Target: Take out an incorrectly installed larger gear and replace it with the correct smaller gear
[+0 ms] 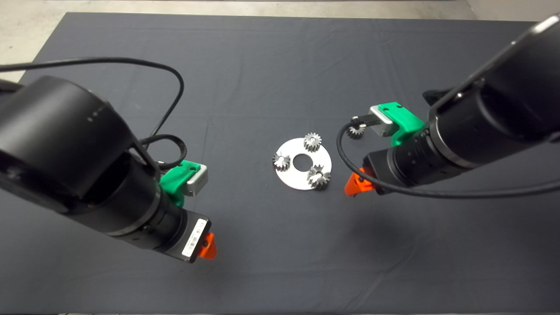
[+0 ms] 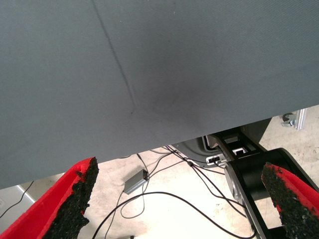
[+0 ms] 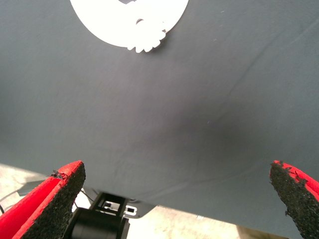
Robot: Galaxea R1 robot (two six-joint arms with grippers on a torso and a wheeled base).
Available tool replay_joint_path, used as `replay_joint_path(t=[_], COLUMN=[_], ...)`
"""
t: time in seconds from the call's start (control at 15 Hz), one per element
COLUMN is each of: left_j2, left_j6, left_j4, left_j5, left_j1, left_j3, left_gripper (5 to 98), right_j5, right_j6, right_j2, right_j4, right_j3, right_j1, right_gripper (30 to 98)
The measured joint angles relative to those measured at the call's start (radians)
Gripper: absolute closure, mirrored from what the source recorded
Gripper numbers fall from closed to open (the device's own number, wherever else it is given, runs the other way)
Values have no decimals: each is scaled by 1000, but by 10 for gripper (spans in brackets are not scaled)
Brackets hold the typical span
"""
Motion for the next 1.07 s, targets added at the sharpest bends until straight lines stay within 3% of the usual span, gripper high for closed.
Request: replay_joint_path(t=[0.13, 0.4, 0.6, 0.87, 1.07], left_j2=[0, 5, 18, 24, 27], left_j6=[-4, -10, -23, -27, -31], left_j4=[0, 0, 0, 0, 1], left_j5=[0, 1, 0, 1, 0], left_j1=[0, 0, 0, 0, 0], left_j3=[0, -1, -12, -15, -21], left_gripper=[197, 197, 197, 197, 197], right_j5=[0, 1, -5, 3, -2], right_j6=[-68, -242, -280, -293, -294], right_j2=[-12, -17, -5, 46, 74], right_j4=[1, 0, 0, 1, -1], right_j3=[-63, -303, -366, -368, -398], right_j1=[-27, -56, -99, -218, -246], right_gripper=[308, 308, 308, 308, 308])
